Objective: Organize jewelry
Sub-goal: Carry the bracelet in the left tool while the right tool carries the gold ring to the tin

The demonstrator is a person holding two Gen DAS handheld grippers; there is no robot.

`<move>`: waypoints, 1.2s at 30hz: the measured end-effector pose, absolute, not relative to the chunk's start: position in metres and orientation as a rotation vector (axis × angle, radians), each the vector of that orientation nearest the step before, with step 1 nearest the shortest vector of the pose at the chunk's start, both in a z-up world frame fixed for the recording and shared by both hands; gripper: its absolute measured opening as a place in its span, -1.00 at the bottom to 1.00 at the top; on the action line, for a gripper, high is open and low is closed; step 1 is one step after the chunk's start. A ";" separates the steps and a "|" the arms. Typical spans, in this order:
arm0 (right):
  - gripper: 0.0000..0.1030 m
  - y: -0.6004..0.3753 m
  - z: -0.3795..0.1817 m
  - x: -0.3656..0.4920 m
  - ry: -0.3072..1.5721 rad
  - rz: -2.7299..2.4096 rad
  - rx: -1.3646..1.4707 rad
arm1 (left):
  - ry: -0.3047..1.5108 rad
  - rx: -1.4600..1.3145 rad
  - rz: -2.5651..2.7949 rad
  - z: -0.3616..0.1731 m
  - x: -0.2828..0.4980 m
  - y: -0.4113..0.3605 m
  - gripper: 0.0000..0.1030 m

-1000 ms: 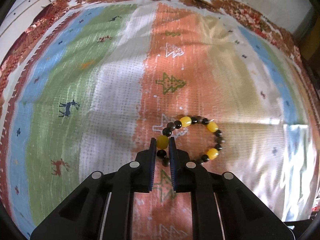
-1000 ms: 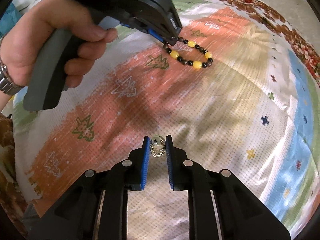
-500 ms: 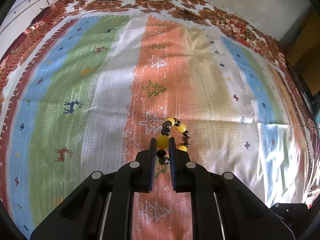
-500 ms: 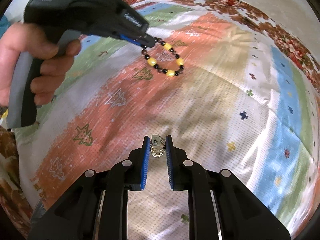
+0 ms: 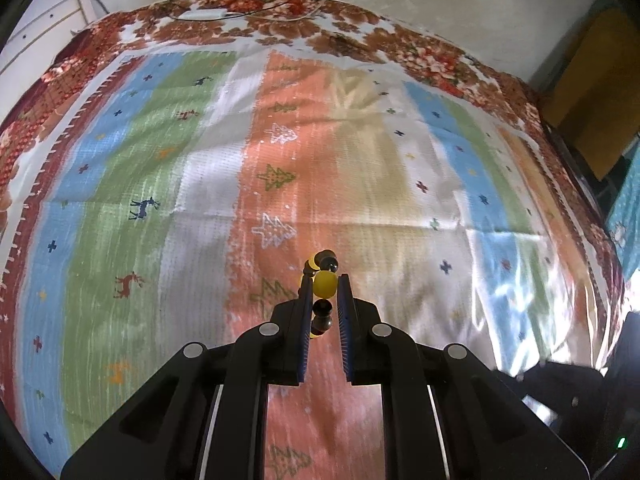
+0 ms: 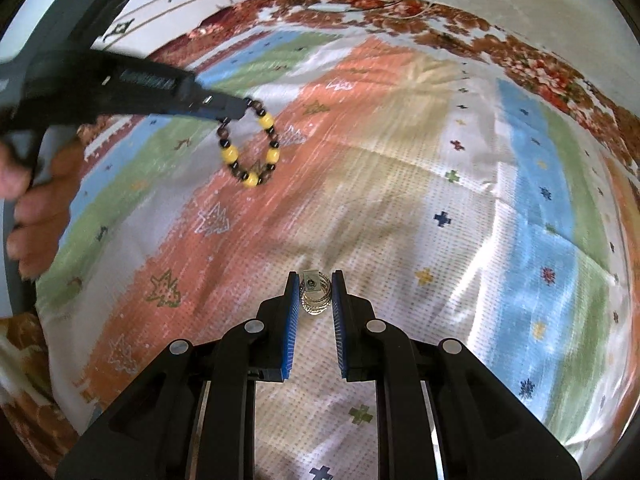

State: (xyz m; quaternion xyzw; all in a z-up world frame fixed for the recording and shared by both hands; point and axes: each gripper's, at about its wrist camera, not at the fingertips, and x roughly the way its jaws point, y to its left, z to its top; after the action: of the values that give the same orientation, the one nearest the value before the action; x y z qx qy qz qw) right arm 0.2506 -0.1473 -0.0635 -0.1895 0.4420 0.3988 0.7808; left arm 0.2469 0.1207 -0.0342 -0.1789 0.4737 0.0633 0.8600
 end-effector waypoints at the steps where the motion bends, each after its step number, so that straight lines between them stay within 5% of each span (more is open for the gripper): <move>1: -0.68 -0.150 -0.061 0.251 0.952 0.858 -0.398 | 0.991 -0.371 0.130 -0.032 0.243 0.118 -0.77; 36: -0.67 -0.212 -0.019 0.210 0.821 0.824 -0.247 | 0.824 -0.300 -0.041 0.026 0.137 0.047 -0.78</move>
State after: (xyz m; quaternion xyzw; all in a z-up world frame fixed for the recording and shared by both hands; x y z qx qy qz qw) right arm 0.2104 -0.2121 -0.0189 -0.1164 0.3868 0.3883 0.8283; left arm 0.1373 0.0468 0.0263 -0.1452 0.3989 -0.0198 0.9052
